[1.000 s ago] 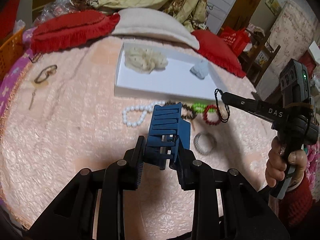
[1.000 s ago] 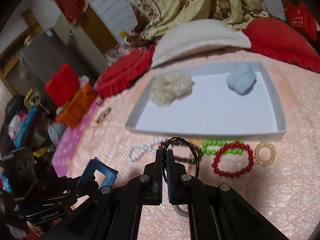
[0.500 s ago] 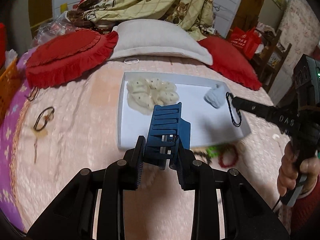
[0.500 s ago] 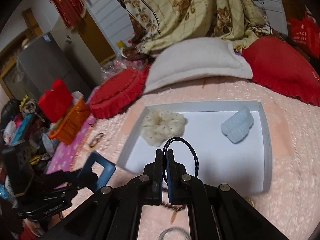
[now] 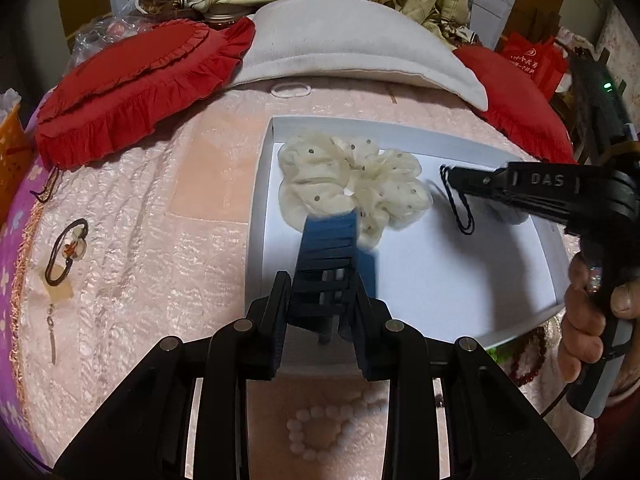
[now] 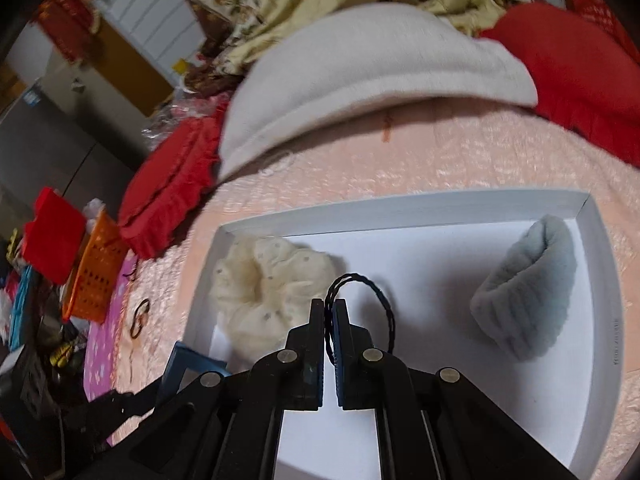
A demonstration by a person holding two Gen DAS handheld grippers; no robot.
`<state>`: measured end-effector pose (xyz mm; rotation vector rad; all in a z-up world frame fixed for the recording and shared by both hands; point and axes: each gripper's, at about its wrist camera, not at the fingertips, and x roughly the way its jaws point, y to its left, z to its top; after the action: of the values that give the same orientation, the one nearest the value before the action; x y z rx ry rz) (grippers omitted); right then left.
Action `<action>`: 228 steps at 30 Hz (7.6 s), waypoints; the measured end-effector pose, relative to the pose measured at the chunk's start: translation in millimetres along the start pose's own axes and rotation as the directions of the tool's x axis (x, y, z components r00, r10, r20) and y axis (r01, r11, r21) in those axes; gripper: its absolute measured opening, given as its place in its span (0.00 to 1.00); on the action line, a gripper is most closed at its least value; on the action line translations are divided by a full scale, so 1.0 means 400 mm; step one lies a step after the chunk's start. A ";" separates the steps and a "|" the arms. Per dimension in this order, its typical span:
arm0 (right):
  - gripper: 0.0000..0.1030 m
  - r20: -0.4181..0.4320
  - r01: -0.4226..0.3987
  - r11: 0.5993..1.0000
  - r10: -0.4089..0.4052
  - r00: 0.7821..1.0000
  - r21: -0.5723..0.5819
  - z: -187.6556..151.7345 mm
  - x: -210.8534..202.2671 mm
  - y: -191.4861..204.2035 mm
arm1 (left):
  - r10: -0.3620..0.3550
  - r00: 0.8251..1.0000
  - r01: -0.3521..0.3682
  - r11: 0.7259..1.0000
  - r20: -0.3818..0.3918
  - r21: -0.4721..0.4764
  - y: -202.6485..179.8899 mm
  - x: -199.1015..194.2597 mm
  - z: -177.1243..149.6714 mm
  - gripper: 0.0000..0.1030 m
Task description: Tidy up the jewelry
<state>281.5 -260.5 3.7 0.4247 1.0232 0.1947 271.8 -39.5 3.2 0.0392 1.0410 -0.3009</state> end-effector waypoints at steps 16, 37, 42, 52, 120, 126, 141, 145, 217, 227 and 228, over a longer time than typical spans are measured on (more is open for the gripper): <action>0.37 0.035 -0.009 1.000 0.009 0.999 0.019 -0.009 -0.044 -0.007 | -0.043 0.994 0.047 0.998 0.105 -0.037 0.021 -0.131 -0.015 0.39; 0.37 0.090 -0.051 0.997 0.045 0.995 0.057 -0.537 -0.358 -0.059 | 0.079 0.996 -0.063 0.958 0.047 -0.280 0.033 -0.290 -0.445 0.40; 0.37 0.081 -0.033 0.997 0.028 0.996 0.070 -0.582 -0.359 -0.049 | 0.083 0.996 -0.072 0.974 0.045 -0.214 -0.016 -0.320 -0.497 0.40; 0.37 0.077 -0.006 1.000 0.004 0.997 0.027 -0.619 -0.358 0.007 | 0.086 0.993 -0.062 0.960 0.076 -0.274 0.021 -0.363 -0.520 0.40; 0.37 0.055 0.118 0.991 -0.115 0.992 -0.062 -0.554 -0.233 -0.054 | -0.134 0.986 0.141 0.988 -0.101 0.063 -0.018 -0.084 -0.335 0.11; 0.37 0.082 0.216 0.957 -0.203 0.976 -0.194 -0.556 -0.190 0.013 | -0.180 0.981 0.182 0.983 -0.072 0.031 -0.002 -0.103 -0.330 0.11; 0.28 0.148 0.315 0.900 -0.282 0.948 -0.300 -0.585 -0.176 0.046 | -0.165 0.983 0.172 0.982 -0.079 0.081 -0.058 -0.028 -0.262 0.13; 0.12 0.142 0.282 0.903 -0.249 0.958 -0.323 -0.589 -0.175 0.051 | -0.099 0.994 0.105 0.986 -0.055 0.133 -0.093 -0.030 -0.278 0.13; 0.07 0.131 0.180 0.981 -0.170 0.977 -0.067 -0.161 -0.133 -0.170 | -0.070 0.994 0.089 0.965 -0.083 0.248 -0.352 0.158 0.272 0.29; 0.26 0.191 0.161 0.987 -0.153 0.970 -0.027 -0.182 -0.209 -0.163 | -0.108 0.994 0.103 0.978 0.016 0.182 -0.290 -0.003 0.212 0.35; 0.27 0.202 0.160 0.987 -0.152 0.968 -0.024 -0.192 -0.226 -0.160 | -0.109 0.994 0.102 0.978 0.026 0.182 -0.286 -0.020 0.200 0.35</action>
<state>166.7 -330.6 12.7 0.3181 0.8494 0.0299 305.4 -161.1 63.4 0.1420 0.9798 -0.4908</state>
